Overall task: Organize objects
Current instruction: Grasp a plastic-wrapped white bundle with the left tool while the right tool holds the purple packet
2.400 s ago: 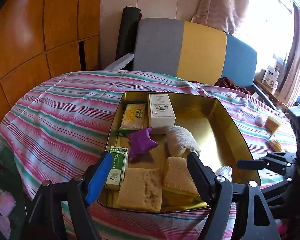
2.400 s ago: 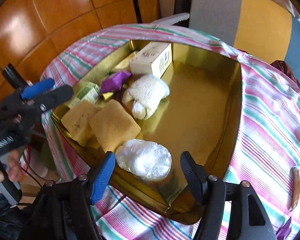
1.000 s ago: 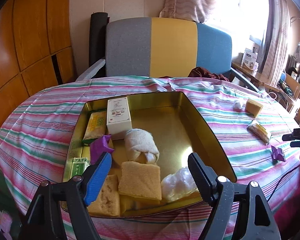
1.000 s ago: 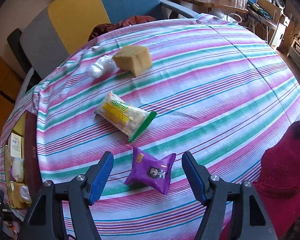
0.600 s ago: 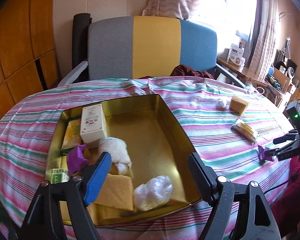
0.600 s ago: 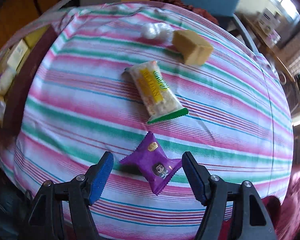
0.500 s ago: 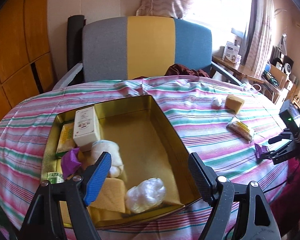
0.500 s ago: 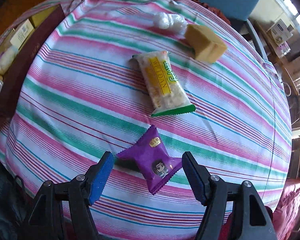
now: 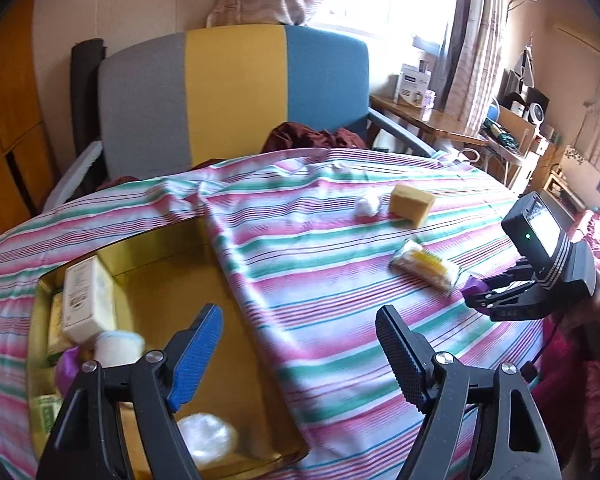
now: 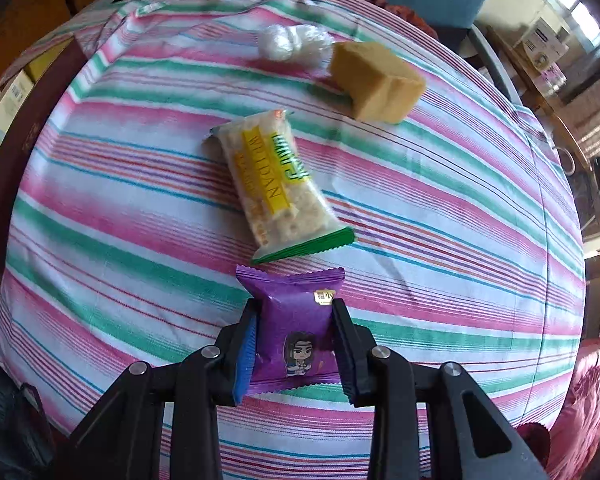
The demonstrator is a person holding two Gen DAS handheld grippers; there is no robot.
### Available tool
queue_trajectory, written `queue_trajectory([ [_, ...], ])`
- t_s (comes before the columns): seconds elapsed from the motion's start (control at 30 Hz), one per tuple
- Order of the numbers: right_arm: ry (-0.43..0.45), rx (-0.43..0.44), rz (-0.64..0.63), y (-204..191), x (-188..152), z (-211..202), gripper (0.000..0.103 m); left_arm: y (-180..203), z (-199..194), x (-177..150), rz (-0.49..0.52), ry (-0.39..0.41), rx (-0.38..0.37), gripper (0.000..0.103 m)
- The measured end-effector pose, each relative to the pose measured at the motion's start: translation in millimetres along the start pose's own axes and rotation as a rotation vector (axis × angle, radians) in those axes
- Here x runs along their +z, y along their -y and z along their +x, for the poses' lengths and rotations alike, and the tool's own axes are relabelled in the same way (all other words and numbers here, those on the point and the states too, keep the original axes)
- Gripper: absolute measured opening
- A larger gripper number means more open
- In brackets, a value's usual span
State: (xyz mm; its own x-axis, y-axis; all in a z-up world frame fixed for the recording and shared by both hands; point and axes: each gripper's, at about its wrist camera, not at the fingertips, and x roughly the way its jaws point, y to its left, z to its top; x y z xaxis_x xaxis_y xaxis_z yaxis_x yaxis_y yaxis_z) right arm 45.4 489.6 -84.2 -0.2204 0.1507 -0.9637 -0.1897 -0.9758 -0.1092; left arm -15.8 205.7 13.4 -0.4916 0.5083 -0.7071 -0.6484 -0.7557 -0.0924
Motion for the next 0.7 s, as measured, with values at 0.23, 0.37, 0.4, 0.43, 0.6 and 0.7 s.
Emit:
queue_trajectory([
  [0.23, 0.095, 0.165, 0.373, 64, -1, -8, 0.034, 32, 58, 42, 0.028, -0.053, -0.018, 0.079],
  [0.37, 0.15, 0.277, 0.499, 79, -7, -2, 0.034, 46, 98, 63, 0.064, -0.087, -0.006, 0.072],
  [0.4, 0.161, 0.29, 0.522, 82, -8, -2, 0.034, 47, 106, 66, 0.072, -0.092, -0.003, 0.071],
  [0.43, 0.166, 0.303, 0.542, 85, -9, -1, 0.034, 50, 114, 71, 0.082, -0.096, -0.003, 0.071],
  [0.6, 0.191, 0.33, 0.611, 95, -8, 4, 0.034, 68, 157, 93, 0.148, -0.114, 0.006, 0.065],
  [0.7, 0.21, 0.337, 0.6, 94, -7, 0, 0.034, 80, 181, 105, 0.195, -0.117, 0.009, 0.064],
])
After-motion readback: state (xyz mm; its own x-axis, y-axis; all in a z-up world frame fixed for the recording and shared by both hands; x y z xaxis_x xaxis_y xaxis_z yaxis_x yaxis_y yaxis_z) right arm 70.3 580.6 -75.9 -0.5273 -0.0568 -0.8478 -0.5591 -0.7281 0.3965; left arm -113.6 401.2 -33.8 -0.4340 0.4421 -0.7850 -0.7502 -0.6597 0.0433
